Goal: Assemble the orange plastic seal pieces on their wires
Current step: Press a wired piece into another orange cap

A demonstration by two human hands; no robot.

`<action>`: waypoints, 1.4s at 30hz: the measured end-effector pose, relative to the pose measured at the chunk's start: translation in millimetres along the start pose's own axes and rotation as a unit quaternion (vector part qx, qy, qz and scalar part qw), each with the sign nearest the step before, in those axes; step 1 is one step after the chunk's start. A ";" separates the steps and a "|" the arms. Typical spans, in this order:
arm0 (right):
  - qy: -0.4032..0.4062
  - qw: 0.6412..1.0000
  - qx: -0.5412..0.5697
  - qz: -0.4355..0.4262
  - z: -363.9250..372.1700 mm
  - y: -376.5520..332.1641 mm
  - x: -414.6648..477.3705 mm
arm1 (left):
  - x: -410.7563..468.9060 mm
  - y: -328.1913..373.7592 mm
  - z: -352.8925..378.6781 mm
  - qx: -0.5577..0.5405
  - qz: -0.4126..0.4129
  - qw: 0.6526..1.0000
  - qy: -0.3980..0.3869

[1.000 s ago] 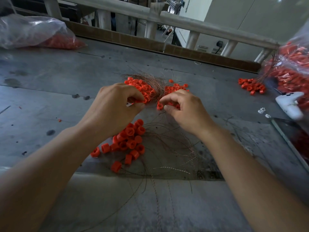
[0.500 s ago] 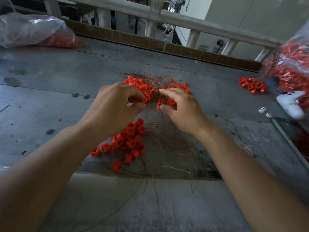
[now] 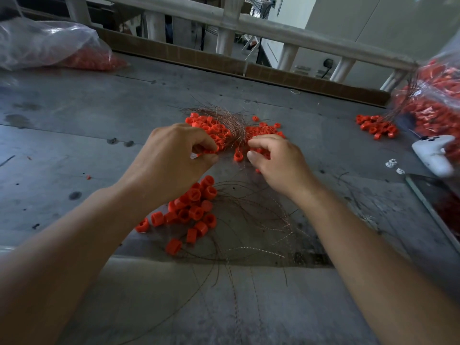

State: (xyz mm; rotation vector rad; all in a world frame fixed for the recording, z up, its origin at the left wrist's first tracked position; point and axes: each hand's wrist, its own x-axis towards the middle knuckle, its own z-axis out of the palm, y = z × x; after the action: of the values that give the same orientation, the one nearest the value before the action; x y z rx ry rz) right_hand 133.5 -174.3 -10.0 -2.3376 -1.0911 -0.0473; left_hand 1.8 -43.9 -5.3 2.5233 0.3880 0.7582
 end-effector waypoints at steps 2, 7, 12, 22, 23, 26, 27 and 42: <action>0.024 1.000 0.015 0.002 -1.5 -1.1 -0.8 | 0.0 -0.6 -0.1 0.004 0.001 1.000 -0.002; 0.043 0.998 0.045 0.008 -5.3 0.4 -1.6 | -0.7 -0.3 1.5 0.005 0.005 1.000 0.000; 0.035 0.998 0.050 0.013 -4.8 3.0 -1.9 | -1.1 -0.7 0.9 0.000 0.010 1.000 -0.001; -0.016 0.998 0.056 0.007 -0.6 -1.0 -1.9 | -1.5 -0.9 2.5 0.004 0.010 1.000 -0.003; -0.007 0.998 0.060 0.007 -1.3 -1.3 -2.3 | -1.6 -0.6 2.5 0.004 0.010 1.000 -0.003; 0.019 0.996 0.088 -0.001 -3.8 -3.3 -3.6 | -1.7 -0.4 2.0 0.003 0.010 1.000 -0.003; 0.023 0.995 0.102 -0.005 -4.4 -4.4 -3.9 | -1.5 -0.3 1.9 0.004 0.009 1.000 -0.003; -0.014 0.990 0.125 -0.062 -0.2 -7.8 -2.6 | -1.6 -0.4 1.6 0.012 0.003 1.000 -0.007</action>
State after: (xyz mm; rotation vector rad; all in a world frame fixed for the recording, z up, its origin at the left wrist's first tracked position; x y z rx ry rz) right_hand 126.1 -172.3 -6.9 -2.0515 -1.1833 0.0732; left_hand 1.4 -44.7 -7.4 2.5507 0.3879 0.7428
